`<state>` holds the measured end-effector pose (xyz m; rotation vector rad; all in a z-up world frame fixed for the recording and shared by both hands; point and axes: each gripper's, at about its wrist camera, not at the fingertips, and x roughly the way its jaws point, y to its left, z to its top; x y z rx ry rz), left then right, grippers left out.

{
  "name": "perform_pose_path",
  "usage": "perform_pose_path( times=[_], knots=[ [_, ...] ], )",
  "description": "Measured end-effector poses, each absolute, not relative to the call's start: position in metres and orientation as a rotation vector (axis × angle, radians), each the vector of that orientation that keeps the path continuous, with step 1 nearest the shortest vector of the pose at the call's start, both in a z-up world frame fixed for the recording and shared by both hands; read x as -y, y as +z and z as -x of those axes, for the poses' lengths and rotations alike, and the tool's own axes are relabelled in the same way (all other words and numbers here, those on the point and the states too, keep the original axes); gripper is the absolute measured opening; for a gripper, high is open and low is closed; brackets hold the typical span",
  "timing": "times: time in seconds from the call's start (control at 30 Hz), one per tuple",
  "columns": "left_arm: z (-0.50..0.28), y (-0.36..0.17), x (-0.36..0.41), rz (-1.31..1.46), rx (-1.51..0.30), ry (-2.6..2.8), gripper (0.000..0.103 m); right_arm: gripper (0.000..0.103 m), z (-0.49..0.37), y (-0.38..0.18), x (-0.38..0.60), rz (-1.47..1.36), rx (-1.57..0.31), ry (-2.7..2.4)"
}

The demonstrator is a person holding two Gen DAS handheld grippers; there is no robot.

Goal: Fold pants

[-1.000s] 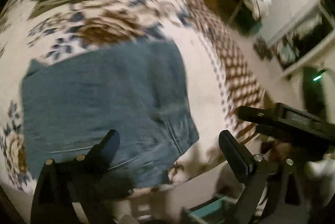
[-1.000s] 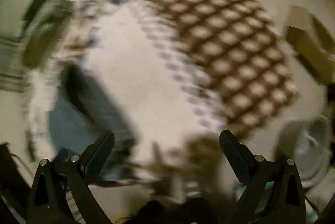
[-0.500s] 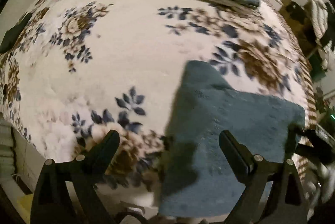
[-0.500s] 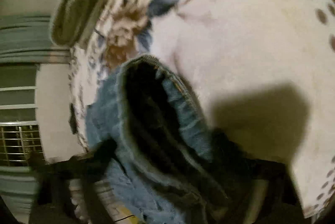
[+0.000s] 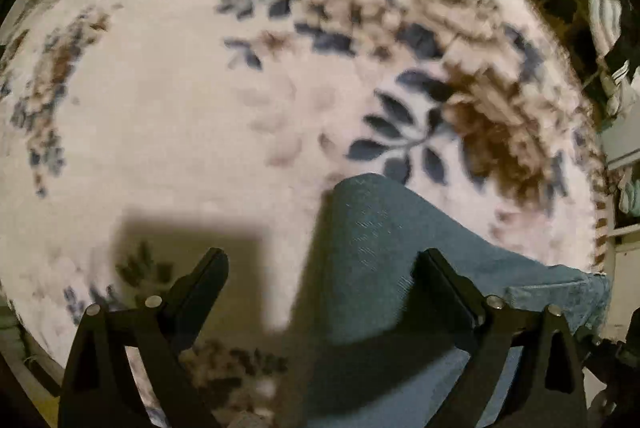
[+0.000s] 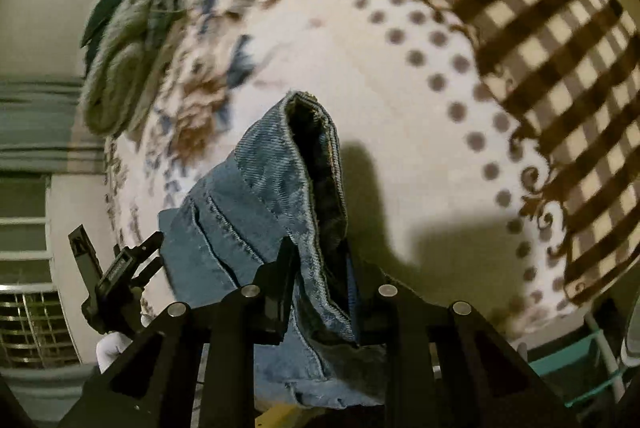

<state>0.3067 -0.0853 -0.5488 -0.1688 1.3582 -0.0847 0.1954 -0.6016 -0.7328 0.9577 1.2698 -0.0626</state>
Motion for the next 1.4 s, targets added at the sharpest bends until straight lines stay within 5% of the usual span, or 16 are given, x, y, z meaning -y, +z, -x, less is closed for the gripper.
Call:
perform_pose_path(
  times=[0.07, 0.2, 0.23, 0.33, 0.4, 0.53, 0.67, 0.83, 0.9, 1.07, 1.4],
  knots=[
    [-0.315, -0.568, 0.078, 0.228, -1.399, -0.102, 0.103, 0.016, -0.2, -0.744, 0.607, -0.918, -1.289, -0.117],
    [-0.318, -0.572, 0.07, 0.283, -1.417, -0.134, 0.103, 0.016, -0.211, -0.768, 0.609, -0.933, -1.325, -0.121],
    [-0.316, -0.567, 0.07, 0.273, -1.414, -0.135, 0.103, 0.021, -0.217, -0.769, 0.606, -0.905, -1.341, -0.116],
    [-0.3, -0.539, 0.066, 0.259, -1.372, -0.135, 0.103, 0.056, -0.213, -0.753, 0.607, -0.889, -1.377, -0.124],
    [-0.278, -0.521, 0.06, 0.274, -1.338, -0.134, 0.103, 0.066, -0.193, -0.731, 0.61, -0.913, -1.328, -0.128],
    [-0.234, -0.516, 0.054, 0.287, -1.36, -0.129, 0.103, 0.068, -0.13, -0.715, 0.606, -1.061, -1.299, -0.201],
    [-0.203, -0.541, 0.062, 0.402, -1.445, -0.179, 0.103, 0.068, -0.09, -0.751, 0.58, -1.361, -1.272, -0.151],
    [-0.188, -0.575, 0.076, 0.306, -1.49, -0.186, 0.103, 0.067, -0.091, -0.789, 0.553, -1.393, -1.253, -0.167],
    [-0.188, -0.585, 0.068, 0.375, -1.503, -0.206, 0.103, 0.071, -0.095, -0.797, 0.549, -1.382, -1.243, -0.165],
    [-0.191, -0.572, 0.074, 0.345, -1.481, -0.254, 0.103, 0.101, -0.099, -0.802, 0.543, -1.445, -1.155, -0.043],
    [-0.195, -0.584, 0.083, 0.439, -1.44, -0.292, 0.103, 0.103, -0.156, -0.801, 0.506, -1.456, -1.07, 0.089]
  ],
)
